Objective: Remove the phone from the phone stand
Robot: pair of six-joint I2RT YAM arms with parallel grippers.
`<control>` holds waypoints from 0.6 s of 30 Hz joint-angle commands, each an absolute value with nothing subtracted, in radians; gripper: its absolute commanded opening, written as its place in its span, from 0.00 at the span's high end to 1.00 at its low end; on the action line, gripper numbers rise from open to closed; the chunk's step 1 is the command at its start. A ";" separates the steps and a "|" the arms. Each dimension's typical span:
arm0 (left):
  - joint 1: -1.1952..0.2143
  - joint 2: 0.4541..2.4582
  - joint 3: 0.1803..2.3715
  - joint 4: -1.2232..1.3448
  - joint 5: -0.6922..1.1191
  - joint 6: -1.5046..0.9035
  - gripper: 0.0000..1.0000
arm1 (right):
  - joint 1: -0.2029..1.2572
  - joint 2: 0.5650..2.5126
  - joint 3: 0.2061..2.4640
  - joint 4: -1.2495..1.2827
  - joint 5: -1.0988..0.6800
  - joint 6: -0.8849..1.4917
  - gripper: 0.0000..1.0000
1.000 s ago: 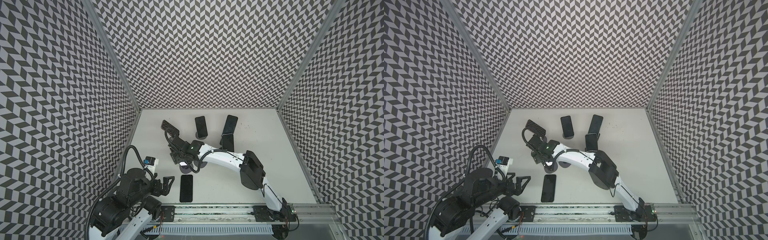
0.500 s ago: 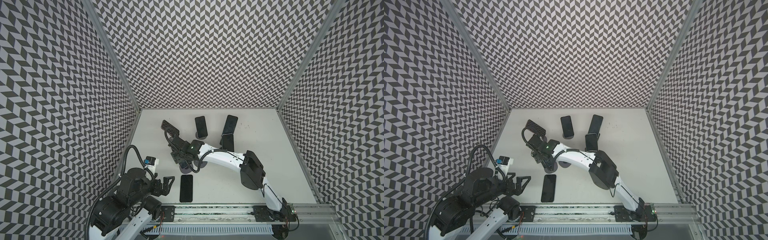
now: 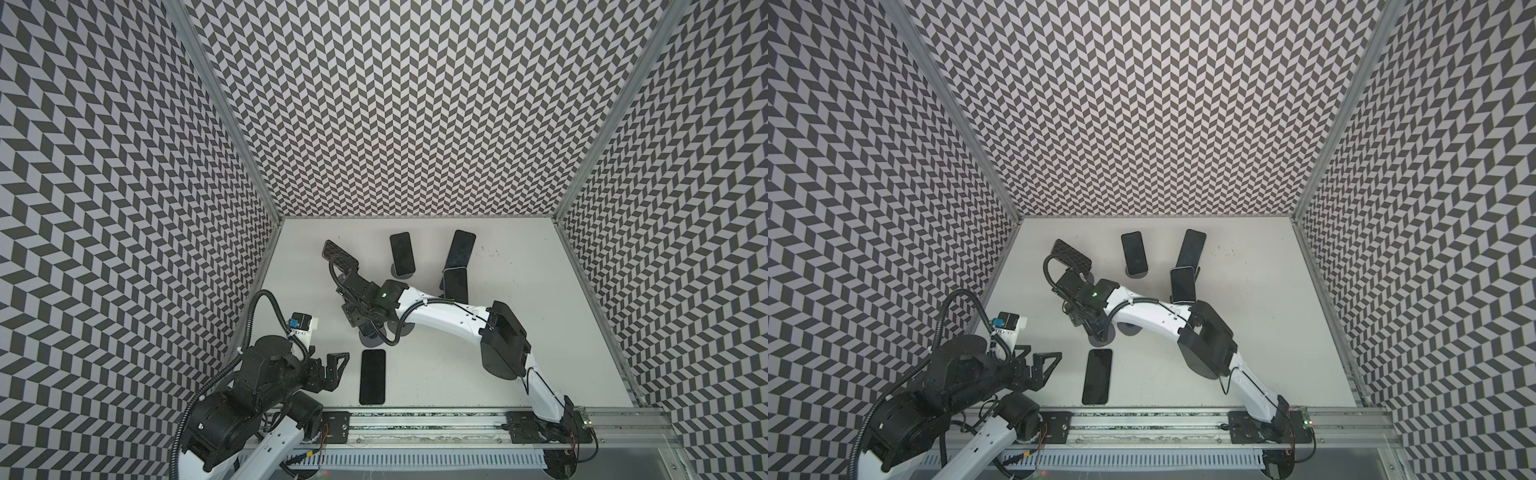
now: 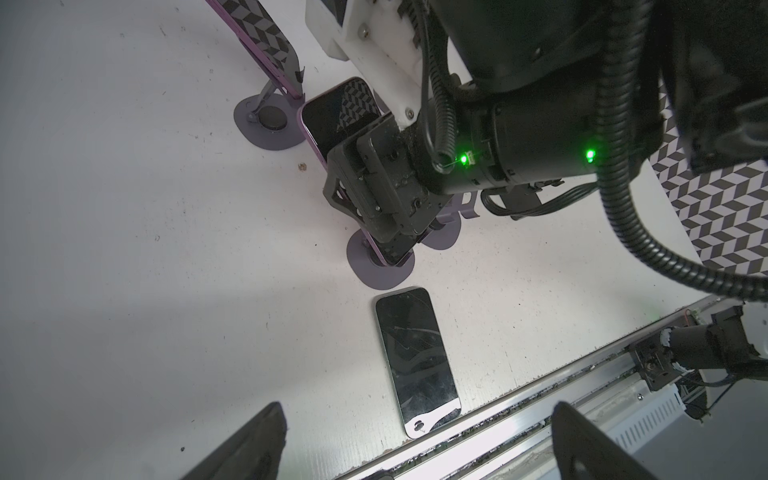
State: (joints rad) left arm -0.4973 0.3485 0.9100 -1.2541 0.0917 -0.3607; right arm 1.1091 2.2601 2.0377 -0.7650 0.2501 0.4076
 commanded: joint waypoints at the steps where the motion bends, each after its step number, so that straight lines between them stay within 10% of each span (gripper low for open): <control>1: -0.502 0.362 0.908 -1.261 0.081 -0.367 0.00 | 1.106 2.239 2.073 -0.719 0.286 0.399 0.33; 18: -0.502 0.428 0.946 -1.224 0.117 -0.318 0.00 | 1.106 2.194 2.074 -0.687 0.281 0.393 0.33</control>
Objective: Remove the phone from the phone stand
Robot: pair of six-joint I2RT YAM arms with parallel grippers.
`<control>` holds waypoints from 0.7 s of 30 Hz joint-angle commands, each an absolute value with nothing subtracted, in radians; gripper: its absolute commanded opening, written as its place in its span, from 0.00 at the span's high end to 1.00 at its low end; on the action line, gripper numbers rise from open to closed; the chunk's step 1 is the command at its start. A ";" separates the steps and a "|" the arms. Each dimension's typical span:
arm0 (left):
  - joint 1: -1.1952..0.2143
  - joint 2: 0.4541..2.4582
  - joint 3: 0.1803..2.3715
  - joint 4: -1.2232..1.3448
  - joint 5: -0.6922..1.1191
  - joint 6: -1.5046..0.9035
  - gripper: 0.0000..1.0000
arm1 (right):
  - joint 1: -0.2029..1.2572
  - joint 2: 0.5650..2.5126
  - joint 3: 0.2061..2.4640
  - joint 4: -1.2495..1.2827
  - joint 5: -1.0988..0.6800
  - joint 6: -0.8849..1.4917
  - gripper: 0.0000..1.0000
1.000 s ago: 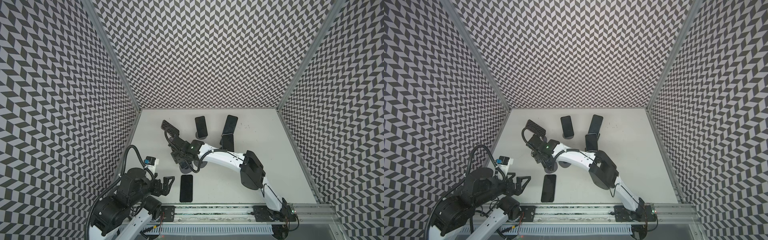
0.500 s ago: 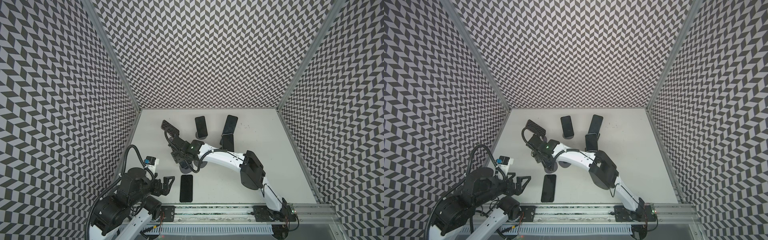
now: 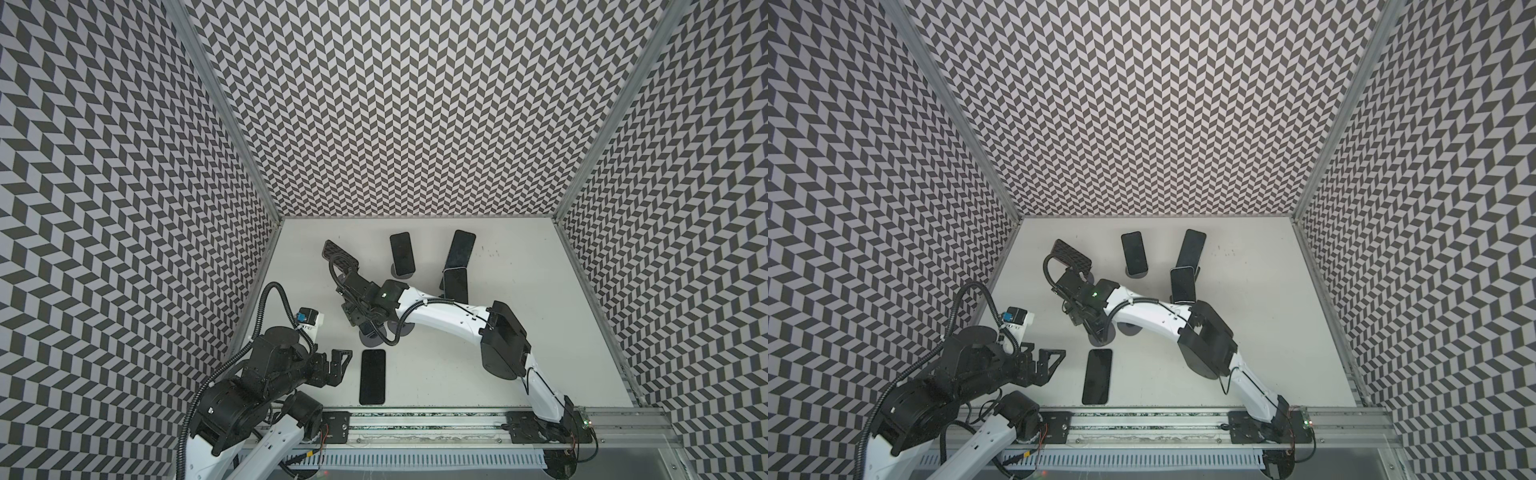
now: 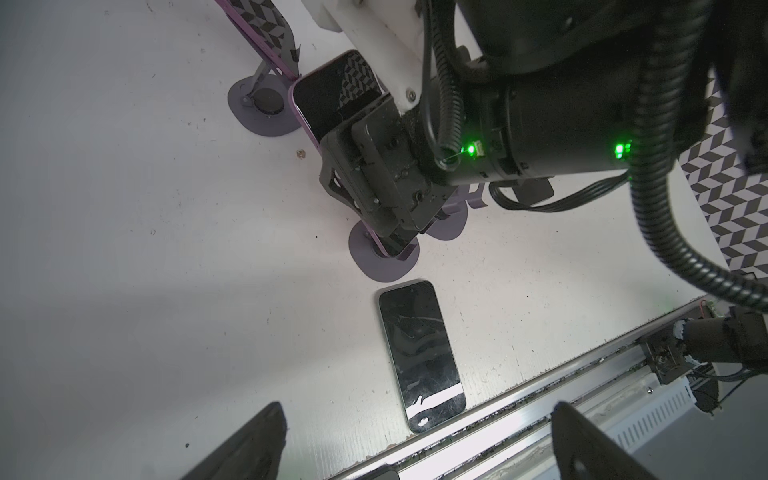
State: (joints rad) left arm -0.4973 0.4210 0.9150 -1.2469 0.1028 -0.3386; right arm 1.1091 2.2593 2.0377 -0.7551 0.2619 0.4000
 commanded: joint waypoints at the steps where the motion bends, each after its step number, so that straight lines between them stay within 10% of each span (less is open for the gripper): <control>1: -0.502 0.433 0.946 -1.224 0.119 -0.318 0.00 | 1.107 2.191 2.073 -0.687 0.277 0.393 0.33; 21: -0.502 0.453 0.948 -1.207 0.110 -0.333 0.01 | 1.106 2.148 2.066 -0.681 0.283 0.389 0.35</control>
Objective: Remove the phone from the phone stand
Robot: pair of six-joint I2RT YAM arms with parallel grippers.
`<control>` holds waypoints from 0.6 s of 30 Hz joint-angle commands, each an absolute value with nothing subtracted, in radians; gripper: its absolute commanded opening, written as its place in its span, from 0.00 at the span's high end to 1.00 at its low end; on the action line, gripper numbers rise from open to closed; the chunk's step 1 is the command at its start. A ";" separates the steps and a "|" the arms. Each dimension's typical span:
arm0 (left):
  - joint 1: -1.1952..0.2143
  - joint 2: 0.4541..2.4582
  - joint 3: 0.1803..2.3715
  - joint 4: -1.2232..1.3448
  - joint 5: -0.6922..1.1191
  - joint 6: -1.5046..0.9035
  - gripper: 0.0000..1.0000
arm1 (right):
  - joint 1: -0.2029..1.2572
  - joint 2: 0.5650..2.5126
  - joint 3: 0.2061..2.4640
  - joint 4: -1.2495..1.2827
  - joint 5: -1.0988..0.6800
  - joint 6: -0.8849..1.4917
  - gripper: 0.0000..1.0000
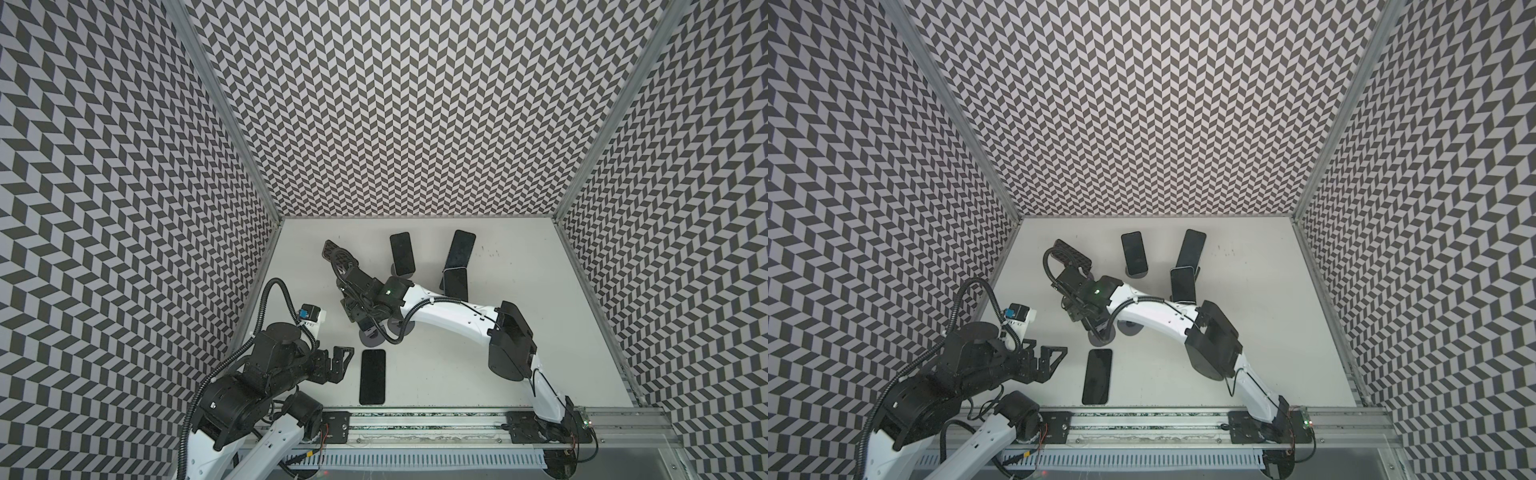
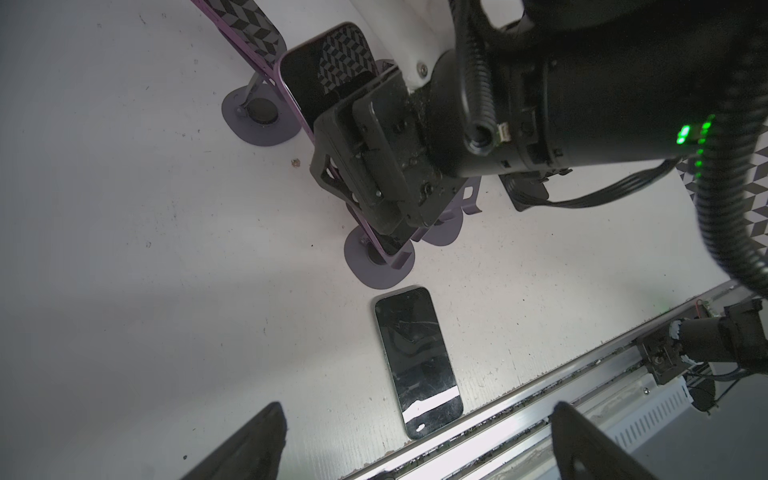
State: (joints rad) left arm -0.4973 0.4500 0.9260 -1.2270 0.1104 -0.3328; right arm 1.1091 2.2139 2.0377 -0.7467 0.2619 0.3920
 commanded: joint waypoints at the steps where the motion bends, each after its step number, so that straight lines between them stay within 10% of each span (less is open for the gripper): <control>1: -0.502 0.455 0.949 -1.205 0.110 -0.334 0.01 | 1.105 2.146 2.065 -0.683 0.283 0.388 0.35; 18: -0.502 0.463 0.962 -1.167 0.125 -0.382 0.03 | 1.106 1.993 1.922 -0.715 0.270 0.426 0.40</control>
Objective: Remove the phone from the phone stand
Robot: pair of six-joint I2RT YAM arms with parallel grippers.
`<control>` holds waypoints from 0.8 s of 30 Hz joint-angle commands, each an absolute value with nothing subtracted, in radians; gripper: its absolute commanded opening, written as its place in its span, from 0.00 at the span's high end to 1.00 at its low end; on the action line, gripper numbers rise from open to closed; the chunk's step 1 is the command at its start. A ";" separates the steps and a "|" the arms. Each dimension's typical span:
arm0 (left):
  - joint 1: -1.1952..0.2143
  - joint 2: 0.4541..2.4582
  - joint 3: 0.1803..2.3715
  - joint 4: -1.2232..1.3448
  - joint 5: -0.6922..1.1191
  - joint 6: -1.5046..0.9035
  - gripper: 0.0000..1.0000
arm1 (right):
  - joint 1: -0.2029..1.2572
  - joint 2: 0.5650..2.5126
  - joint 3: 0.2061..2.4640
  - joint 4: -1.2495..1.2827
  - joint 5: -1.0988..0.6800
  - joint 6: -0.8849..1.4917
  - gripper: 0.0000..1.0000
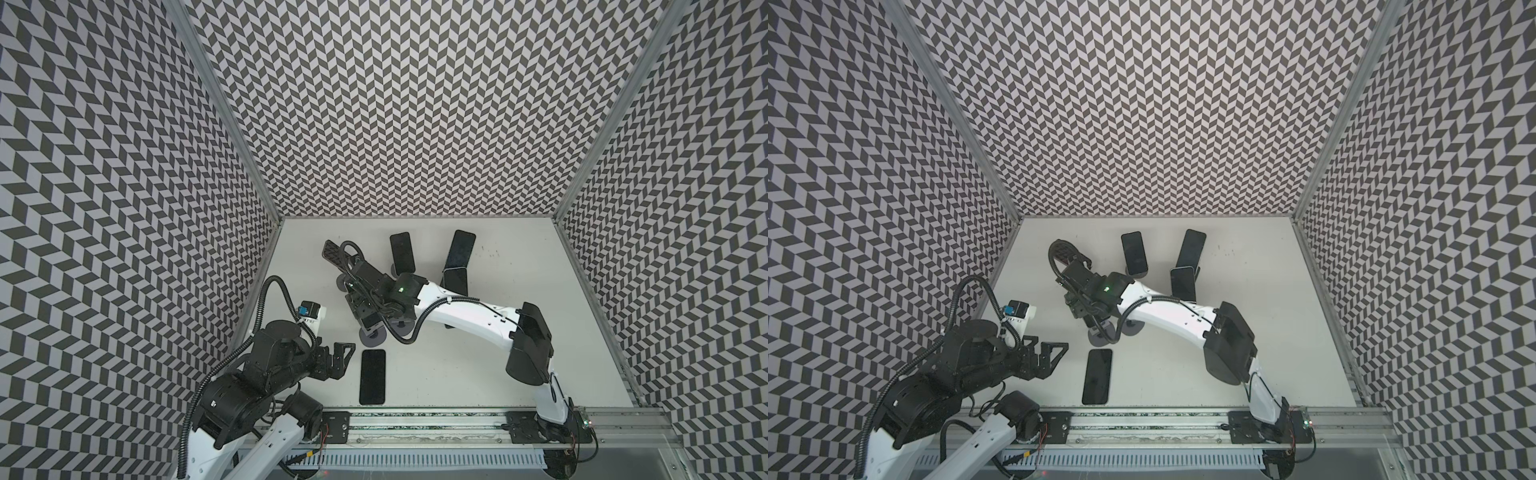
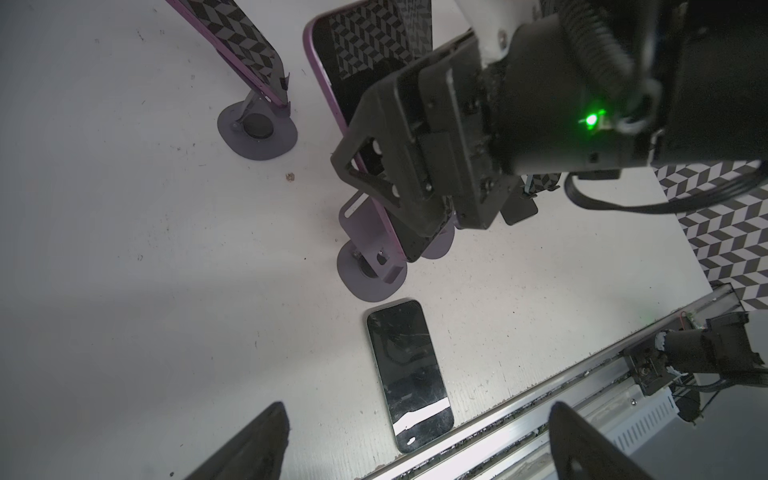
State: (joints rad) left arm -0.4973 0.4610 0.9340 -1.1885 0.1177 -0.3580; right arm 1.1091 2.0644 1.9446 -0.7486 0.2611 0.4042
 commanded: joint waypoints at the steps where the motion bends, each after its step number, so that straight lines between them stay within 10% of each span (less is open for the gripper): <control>1: -0.502 0.463 0.962 -1.166 0.128 -0.386 0.03 | 1.105 1.982 1.910 -0.719 0.269 0.428 0.40; 24: -0.502 0.535 1.005 -1.098 0.195 -0.402 0.06 | 1.105 1.732 1.582 -0.646 0.218 0.476 0.48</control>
